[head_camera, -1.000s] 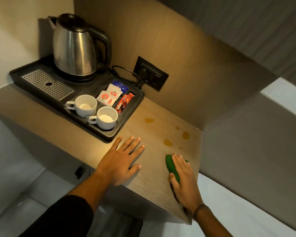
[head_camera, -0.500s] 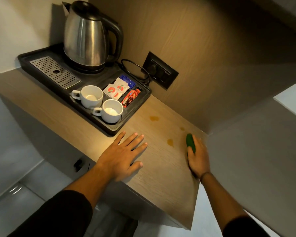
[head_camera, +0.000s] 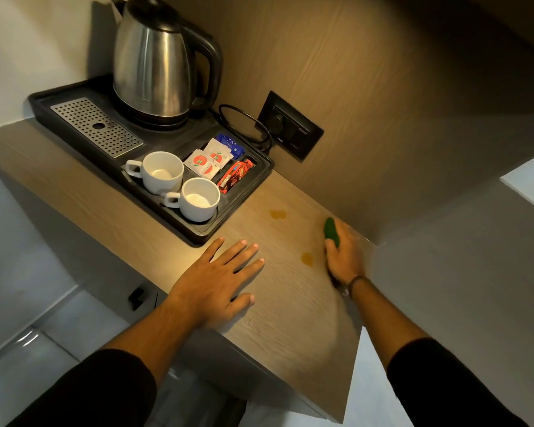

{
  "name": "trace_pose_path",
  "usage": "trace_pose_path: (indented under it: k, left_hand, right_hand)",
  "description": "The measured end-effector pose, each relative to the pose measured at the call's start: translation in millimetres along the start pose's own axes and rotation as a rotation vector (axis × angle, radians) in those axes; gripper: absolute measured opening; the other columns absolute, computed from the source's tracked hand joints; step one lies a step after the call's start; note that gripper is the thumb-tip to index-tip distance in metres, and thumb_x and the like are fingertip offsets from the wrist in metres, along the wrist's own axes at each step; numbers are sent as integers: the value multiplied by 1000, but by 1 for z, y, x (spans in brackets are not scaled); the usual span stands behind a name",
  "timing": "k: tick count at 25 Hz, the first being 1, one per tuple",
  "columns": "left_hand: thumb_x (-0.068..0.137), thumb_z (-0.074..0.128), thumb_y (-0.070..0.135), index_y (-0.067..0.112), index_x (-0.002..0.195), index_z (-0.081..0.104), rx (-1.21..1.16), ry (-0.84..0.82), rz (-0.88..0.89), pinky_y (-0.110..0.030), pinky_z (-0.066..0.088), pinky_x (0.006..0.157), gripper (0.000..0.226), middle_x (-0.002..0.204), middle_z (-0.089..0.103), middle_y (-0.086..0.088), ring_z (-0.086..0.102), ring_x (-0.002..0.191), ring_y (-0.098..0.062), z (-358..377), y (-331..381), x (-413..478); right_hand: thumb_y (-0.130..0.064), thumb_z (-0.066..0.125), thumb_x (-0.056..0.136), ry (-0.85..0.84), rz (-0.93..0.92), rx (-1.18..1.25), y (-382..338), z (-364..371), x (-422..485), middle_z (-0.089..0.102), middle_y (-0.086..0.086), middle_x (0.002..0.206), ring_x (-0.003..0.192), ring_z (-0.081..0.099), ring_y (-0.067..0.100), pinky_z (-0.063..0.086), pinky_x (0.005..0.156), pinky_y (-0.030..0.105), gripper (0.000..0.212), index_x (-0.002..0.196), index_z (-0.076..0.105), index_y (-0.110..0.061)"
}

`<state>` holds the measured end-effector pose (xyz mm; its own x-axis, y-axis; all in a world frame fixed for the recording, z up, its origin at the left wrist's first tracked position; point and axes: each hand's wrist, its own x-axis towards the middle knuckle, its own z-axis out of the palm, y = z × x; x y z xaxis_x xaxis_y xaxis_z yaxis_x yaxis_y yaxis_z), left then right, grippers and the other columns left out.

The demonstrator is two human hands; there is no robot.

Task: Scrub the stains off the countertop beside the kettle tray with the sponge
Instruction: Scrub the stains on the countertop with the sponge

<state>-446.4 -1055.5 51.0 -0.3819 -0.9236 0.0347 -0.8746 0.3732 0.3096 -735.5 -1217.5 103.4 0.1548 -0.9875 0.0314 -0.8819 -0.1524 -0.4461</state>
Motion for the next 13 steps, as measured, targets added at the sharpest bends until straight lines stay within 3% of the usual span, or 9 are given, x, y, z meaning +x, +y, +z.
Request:
trace_pose_path:
  k: [2, 4, 6, 9, 13]
  left_hand:
    - [104, 19, 68, 33, 167, 1, -7, -2, 0, -59, -2, 131, 74, 178, -8, 2, -12, 163, -20, 1, 0, 0]
    - [104, 20, 68, 33, 167, 3, -13, 1, -1, -59, -1, 131, 74, 178, -7, 1, -11, 163, -20, 1, 0, 0]
    - [104, 20, 68, 32, 167, 4, -14, 7, 2, -60, 1, 131, 74, 178, -5, 1, -10, 163, -21, 0, 1, 1]
    - [104, 20, 68, 33, 167, 5, -13, 13, 3, -60, 1, 131, 74, 178, -4, 1, -9, 163, -20, 2, 0, 1]
    - [105, 23, 67, 33, 167, 5, -26, 20, 3, -59, 1, 132, 73, 178, -4, 2, -9, 163, -19, 5, -1, 1]
  right_hand:
    - [-17, 55, 103, -69, -179, -26, -7, 17, -25, 38, 1, 165, 156, 28, 23, 14, 129, 44, 60, 160, 37, -20]
    - [-27, 52, 101, -104, -278, -25, 18, 11, -67, 34, -9, 165, 157, 22, 9, 10, 130, 39, 63, 161, 35, -29]
    - [-22, 54, 102, -59, -189, -17, 36, -7, -69, 37, -2, 165, 157, 25, 16, 18, 130, 49, 61, 160, 37, -26]
    - [-10, 56, 104, 5, 24, 5, 6, -9, -30, 41, 10, 164, 155, 29, 31, 24, 126, 57, 58, 159, 39, -15]
    - [-28, 50, 103, -147, -309, -11, -17, 22, -91, 28, -7, 170, 159, 15, 9, 7, 130, 40, 63, 162, 29, -32]
